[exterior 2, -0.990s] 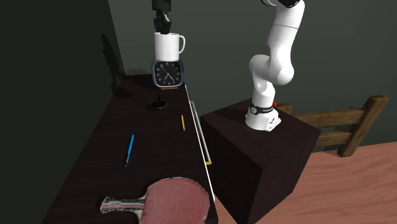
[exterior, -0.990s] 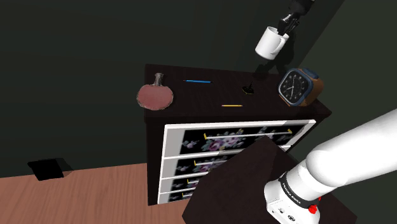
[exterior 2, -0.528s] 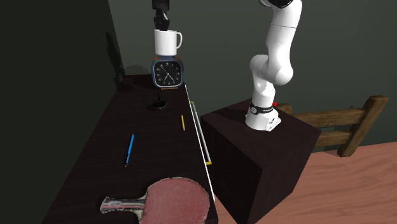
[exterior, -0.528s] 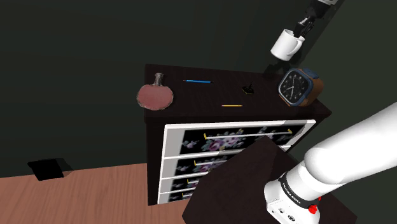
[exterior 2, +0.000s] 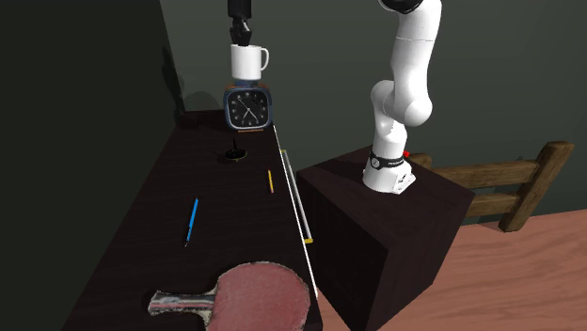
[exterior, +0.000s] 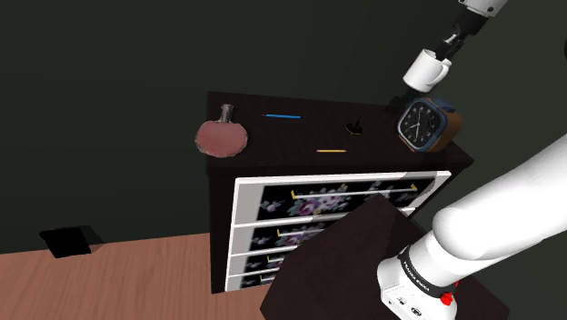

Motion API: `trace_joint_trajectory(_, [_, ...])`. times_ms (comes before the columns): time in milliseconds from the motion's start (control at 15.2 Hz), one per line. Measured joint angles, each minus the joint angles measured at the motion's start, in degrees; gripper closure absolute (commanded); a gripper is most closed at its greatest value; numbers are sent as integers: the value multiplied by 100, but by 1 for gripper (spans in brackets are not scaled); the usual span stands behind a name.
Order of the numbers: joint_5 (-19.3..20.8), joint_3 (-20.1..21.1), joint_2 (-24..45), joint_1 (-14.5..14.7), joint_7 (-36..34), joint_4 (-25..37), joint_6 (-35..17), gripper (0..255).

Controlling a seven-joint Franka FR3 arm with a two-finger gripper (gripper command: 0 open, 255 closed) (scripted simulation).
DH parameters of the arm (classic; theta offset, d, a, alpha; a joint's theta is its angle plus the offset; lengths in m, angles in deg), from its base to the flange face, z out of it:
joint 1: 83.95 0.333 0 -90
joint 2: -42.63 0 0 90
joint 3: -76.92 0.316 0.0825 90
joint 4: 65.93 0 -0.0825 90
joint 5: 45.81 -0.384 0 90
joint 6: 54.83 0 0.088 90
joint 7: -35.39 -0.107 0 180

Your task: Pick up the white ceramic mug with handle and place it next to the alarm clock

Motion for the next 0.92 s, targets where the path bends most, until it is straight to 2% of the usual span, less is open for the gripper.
trace_joint_trajectory(924, [53, 9, -137, -1, 51, -1201, -1076, 255])
